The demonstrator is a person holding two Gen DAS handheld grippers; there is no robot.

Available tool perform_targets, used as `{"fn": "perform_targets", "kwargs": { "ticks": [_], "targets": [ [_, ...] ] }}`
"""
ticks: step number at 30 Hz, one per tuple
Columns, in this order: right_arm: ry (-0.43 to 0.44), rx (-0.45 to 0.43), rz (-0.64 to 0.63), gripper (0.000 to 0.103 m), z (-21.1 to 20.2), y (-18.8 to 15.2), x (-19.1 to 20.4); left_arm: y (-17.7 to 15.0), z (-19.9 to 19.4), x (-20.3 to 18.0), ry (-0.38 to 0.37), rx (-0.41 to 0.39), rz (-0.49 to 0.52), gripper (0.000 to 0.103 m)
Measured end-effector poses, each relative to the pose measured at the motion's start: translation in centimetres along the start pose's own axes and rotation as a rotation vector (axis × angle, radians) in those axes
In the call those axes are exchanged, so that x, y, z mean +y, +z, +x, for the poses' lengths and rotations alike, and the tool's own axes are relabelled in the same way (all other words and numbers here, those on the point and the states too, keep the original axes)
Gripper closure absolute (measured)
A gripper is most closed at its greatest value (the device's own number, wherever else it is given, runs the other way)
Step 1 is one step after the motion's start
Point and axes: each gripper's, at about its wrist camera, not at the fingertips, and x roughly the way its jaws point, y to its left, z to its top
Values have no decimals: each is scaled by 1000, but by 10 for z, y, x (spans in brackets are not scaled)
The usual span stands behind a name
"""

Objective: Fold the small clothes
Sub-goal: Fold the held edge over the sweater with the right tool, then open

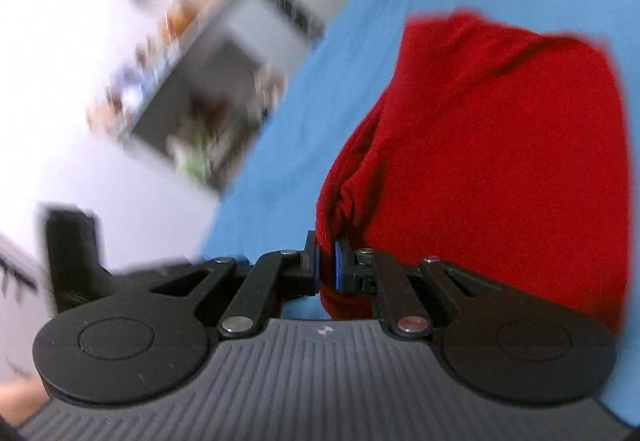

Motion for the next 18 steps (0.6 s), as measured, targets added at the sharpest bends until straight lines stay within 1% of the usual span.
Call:
{"fn": "perform_targets", "kwargs": {
  "ticks": [2, 4, 5, 7, 8, 9, 11, 12, 13, 14, 16, 18],
  "targets": [
    [-45, 55, -23, 81, 30, -16, 3, -18, 7, 14, 0, 40, -24, 1],
    [-100, 68, -65, 80, 42, -23, 8, -33, 9, 25, -18, 61, -54, 1],
    [-116, 67, -85, 77, 44, -24, 12, -37, 8, 29, -27, 63, -63, 1],
    [-119, 63, -118, 61, 40, -23, 20, -41, 7, 32, -42, 63, -76, 1],
    [-118, 56, -139, 41, 35, -17, 25, -40, 8, 34, -49, 59, -79, 1],
    [-125, 29, -168, 28, 25, -16, 33, -39, 5, 34, -59, 51, -84, 1],
    [-130, -33, -215, 21, -8, -14, 40, -37, -4, 36, -82, 28, -100, 1],
    [-151, -67, -228, 16, -27, -18, 44, -36, -9, 36, -100, 14, -110, 1],
    [-194, -98, -233, 13, -41, -22, 45, -34, -13, 34, -116, 2, -116, 1],
    [-263, -127, -233, 9, -55, -28, 45, -31, -17, 32, -130, -10, -118, 0],
    [-388, -155, -223, 9, -73, -46, 42, -25, -19, 26, -145, -23, -111, 0],
    [-546, -159, -212, 9, -81, -68, 31, -20, -14, 17, -156, -19, -101, 0]
  ]
}}
